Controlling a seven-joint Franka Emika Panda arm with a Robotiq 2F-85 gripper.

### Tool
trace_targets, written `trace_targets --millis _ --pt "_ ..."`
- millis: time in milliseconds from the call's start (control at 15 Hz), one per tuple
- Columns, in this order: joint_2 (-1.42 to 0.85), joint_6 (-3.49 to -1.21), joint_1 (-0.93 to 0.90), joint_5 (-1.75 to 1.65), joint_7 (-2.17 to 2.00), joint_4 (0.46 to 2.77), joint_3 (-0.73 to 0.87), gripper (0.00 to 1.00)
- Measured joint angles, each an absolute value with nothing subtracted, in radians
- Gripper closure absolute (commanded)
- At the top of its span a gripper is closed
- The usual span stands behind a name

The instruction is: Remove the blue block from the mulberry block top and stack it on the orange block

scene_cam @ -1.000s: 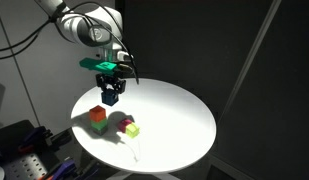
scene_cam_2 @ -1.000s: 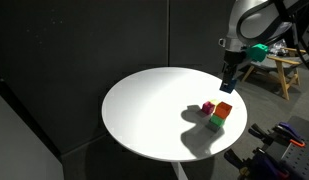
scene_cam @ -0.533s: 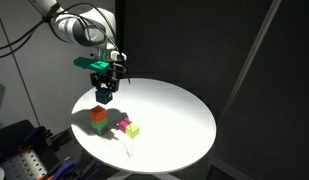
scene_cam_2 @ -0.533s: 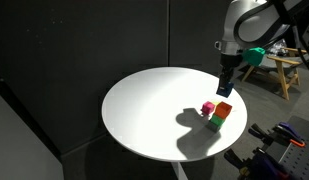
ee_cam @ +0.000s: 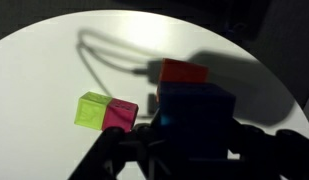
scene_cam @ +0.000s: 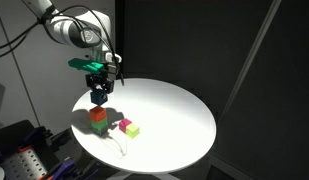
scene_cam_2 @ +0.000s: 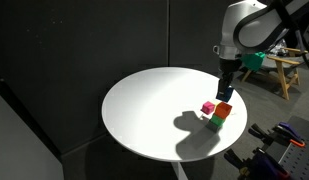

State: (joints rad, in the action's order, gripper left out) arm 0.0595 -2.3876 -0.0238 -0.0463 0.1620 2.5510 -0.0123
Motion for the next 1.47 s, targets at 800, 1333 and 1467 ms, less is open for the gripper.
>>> trace_targets --millis 800,1333,1467 --pt "0.064 -2.408 -0.027 -0.047 0.139 2.600 -0.023 0.73" --pt "0.062 -2.410 -0.026 -0.047 0.136 2.604 -0.023 0.73" --pt "0.061 -2.410 -0.026 -0.047 0.134 2.604 -0.022 0.73"
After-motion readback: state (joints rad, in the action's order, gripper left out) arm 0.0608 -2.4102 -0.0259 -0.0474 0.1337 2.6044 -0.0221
